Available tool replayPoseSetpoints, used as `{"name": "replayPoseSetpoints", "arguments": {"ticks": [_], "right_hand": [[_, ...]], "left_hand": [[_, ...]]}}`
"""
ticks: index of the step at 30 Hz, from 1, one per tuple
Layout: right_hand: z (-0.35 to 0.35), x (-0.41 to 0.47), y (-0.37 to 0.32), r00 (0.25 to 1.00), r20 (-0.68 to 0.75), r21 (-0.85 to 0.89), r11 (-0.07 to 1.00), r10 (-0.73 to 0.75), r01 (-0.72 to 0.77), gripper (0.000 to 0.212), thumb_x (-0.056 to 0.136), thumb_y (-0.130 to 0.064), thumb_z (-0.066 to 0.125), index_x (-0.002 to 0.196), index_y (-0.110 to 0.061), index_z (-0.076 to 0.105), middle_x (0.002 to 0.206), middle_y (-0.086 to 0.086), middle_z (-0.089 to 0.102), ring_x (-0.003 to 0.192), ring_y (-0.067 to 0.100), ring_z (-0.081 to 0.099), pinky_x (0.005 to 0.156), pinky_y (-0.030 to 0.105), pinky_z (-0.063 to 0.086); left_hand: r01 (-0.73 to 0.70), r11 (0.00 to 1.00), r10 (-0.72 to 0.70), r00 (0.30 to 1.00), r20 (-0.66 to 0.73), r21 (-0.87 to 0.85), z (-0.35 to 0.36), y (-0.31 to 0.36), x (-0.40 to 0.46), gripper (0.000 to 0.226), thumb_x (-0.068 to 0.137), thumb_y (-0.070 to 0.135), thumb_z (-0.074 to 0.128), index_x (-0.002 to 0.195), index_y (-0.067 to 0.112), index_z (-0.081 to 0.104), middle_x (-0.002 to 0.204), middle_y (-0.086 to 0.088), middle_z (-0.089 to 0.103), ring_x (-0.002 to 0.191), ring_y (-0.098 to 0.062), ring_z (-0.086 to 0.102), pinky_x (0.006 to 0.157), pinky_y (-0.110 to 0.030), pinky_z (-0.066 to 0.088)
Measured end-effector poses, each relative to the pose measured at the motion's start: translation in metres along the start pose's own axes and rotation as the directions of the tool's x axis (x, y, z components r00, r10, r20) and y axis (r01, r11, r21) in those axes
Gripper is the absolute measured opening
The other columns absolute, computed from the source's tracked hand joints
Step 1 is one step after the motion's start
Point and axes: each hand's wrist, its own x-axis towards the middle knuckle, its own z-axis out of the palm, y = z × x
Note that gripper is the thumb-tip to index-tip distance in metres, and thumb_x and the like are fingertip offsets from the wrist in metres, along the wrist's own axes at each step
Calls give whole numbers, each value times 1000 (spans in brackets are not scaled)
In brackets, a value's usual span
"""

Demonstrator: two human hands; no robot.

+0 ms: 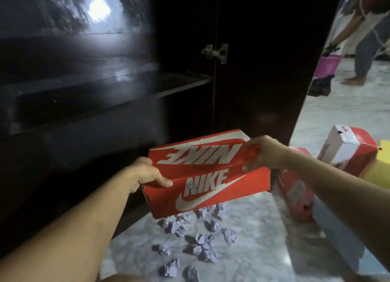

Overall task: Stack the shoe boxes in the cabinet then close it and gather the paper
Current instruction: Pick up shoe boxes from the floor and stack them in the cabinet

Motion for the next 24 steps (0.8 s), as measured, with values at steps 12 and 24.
{"name": "replayPoseSetpoints", "arguments": {"ticks": [12,24], "right_hand": [[111,164,-28,987,130,-11,995,-96,98,66,65,-12,88,126,-18,63,120,2,58,109,22,56,92,24,47],[210,265,-22,971,-92,-201,959,-222,200,31,86,-21,60,114,-31,68,115,4,65,116,30,54,92,40,49]], "left_hand": [[64,989,-95,966,-241,-130,-11,-80,117,117,52,0,91,150,15,30,142,-12,49,131,-30,45,108,-45,39],[-58,993,8,906,-422,-106,2,-104,213,79,56,-1,90,128,4,57,120,-10,64,106,-25,60,93,-35,48]]}}
